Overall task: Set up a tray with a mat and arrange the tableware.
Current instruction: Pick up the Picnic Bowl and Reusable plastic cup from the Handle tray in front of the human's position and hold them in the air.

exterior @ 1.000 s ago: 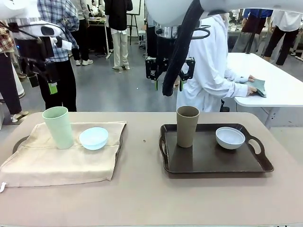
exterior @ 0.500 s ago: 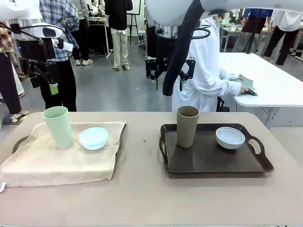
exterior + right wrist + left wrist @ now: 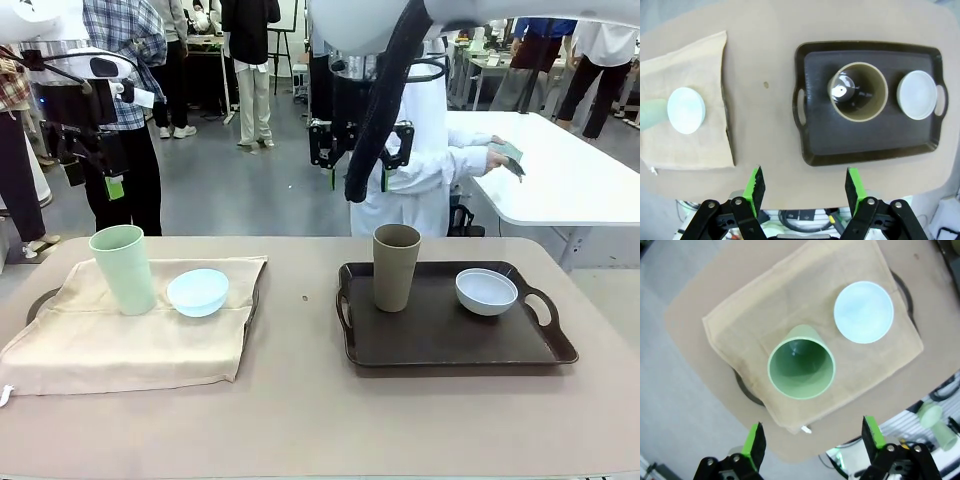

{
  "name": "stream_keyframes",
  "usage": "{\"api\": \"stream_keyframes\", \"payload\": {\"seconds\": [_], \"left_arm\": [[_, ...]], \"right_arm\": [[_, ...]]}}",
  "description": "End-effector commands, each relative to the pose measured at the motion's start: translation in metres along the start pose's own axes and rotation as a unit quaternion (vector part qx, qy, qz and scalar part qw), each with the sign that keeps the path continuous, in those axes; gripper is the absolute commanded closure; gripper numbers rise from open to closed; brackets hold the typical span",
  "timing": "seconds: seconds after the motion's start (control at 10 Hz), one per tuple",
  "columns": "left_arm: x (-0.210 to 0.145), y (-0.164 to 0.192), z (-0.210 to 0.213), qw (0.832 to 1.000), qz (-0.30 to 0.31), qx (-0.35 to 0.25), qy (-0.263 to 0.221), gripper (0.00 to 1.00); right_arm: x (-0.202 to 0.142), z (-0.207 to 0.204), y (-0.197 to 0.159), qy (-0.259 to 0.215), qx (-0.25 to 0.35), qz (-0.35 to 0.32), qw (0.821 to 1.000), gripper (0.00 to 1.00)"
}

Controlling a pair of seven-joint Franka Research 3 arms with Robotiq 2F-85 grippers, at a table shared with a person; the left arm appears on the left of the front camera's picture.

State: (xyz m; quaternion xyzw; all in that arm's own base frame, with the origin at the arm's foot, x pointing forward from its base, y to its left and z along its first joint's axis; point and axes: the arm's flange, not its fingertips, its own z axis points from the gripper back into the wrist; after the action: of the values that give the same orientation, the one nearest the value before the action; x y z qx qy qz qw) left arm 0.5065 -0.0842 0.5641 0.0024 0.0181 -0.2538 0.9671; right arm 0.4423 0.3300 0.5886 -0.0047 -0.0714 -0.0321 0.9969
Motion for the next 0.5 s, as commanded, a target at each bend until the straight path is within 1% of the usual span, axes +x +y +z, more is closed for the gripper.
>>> {"api": "stream_keyframes", "payload": {"seconds": [0.0,0.1,0.2,0.3,0.4], "left_arm": [[-0.023,-0.006,0.003,0.998,0.037,-0.052,0.015,0.0],[-0.036,-0.001,0.0,0.997,0.043,-0.07,0.012,0.0],[-0.046,-0.002,-0.002,0.995,0.038,-0.094,0.009,0.0],[-0.053,-0.008,-0.006,0.994,0.029,-0.103,0.022,0.0],[-0.065,-0.005,-0.01,0.991,0.045,-0.12,0.033,0.0]], "right_arm": [[-0.026,0.001,-0.074,-0.008,0.017,-0.057,0.998,0.17],[-0.038,-0.005,-0.12,0.005,0.021,-0.077,0.997,0.17],[-0.049,-0.009,-0.162,0.02,0.04,-0.082,0.996,0.17],[-0.06,-0.013,-0.197,0.038,0.052,-0.088,0.994,0.17],[-0.072,-0.014,-0.232,0.038,0.074,-0.105,0.991,0.17]]}}
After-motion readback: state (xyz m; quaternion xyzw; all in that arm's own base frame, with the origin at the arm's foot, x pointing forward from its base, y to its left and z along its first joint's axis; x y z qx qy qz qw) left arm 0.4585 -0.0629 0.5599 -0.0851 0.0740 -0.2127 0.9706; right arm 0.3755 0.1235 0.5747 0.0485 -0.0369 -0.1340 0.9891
